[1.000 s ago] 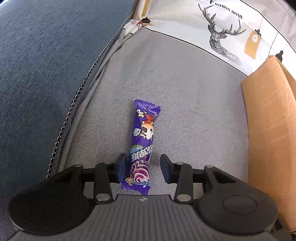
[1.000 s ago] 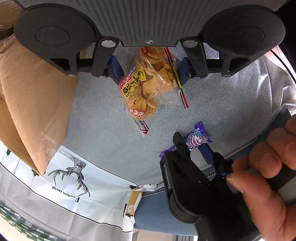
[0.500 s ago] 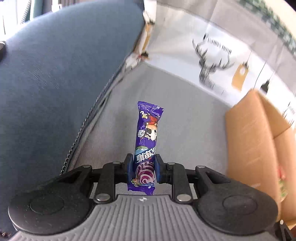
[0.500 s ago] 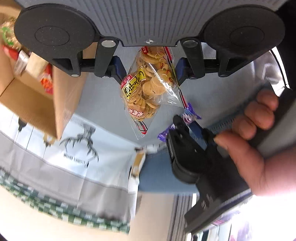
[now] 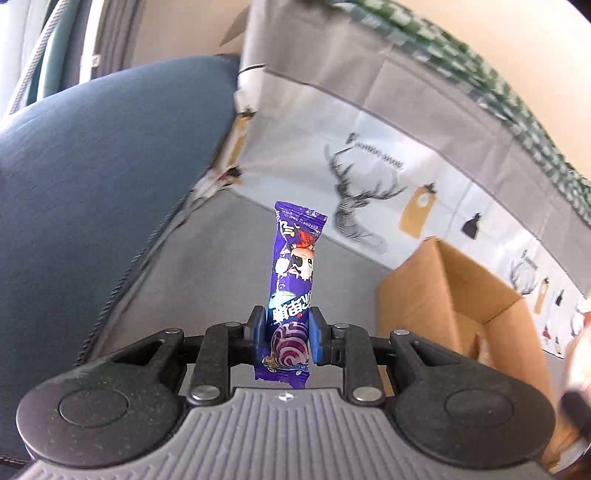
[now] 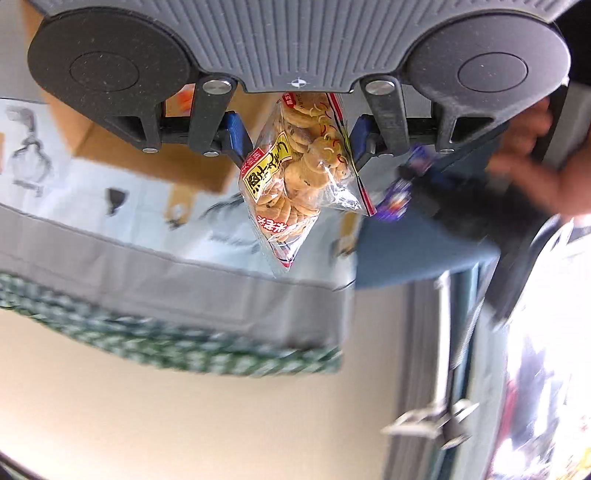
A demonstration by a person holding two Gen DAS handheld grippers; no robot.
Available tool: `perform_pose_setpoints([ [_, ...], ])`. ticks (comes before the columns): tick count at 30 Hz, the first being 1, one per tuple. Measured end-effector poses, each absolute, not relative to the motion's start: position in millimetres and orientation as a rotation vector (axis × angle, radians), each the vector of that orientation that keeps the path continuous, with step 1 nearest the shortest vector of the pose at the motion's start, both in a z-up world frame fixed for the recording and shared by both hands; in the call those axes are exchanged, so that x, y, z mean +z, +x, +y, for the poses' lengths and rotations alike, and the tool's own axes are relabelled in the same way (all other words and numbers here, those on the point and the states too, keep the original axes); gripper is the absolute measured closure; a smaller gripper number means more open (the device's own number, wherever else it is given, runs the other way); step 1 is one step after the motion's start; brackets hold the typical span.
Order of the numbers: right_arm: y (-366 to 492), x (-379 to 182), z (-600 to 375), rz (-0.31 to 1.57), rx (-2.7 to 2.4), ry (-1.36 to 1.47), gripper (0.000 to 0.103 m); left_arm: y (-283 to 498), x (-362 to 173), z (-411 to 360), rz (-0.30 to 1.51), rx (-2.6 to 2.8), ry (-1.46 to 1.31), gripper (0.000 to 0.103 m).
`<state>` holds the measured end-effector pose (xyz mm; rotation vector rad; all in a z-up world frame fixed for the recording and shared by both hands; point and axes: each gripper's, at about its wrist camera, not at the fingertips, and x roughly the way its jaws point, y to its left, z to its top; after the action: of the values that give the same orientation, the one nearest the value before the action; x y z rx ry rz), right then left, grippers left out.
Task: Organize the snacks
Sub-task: 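Carry the purple candy bar and cracker bag over the cardboard box with both tools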
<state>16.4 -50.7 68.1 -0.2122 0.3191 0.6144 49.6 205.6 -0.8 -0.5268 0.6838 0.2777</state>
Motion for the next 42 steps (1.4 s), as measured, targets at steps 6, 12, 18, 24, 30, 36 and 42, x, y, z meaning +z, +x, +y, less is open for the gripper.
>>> perform_pose_setpoints([
  [6, 57, 76, -114, 0.297, 0.458, -0.180, 0.047, 64, 8, 174, 0.621, 0.188, -0.491, 0.077],
  [12, 78, 55, -154, 0.370, 0.318, -0.103, 0.047, 81, 17, 134, 0.527, 0.057, -0.474, 0.077],
  [18, 85, 47, -168, 0.378, 0.263, -0.122, 0.047, 94, 22, 90, 0.454, -0.085, -0.466, 0.077],
  [24, 77, 44, -174, 0.356, 0.244, -0.176, 0.047, 101, 22, 47, 0.424, -0.172, -0.382, 0.077],
  [30, 76, 42, -171, 0.340, 0.240, -0.224, 0.047, 108, 18, 28, 0.430, -0.204, -0.343, 0.077],
  [36, 76, 40, -168, 0.341, 0.246, -0.242, 0.047, 114, 15, 27, 0.433, -0.209, -0.361, 0.077],
  [42, 76, 40, -168, 0.344, 0.247, -0.251, 0.047, 117, 14, 26, 0.437, -0.219, -0.358, 0.077],
])
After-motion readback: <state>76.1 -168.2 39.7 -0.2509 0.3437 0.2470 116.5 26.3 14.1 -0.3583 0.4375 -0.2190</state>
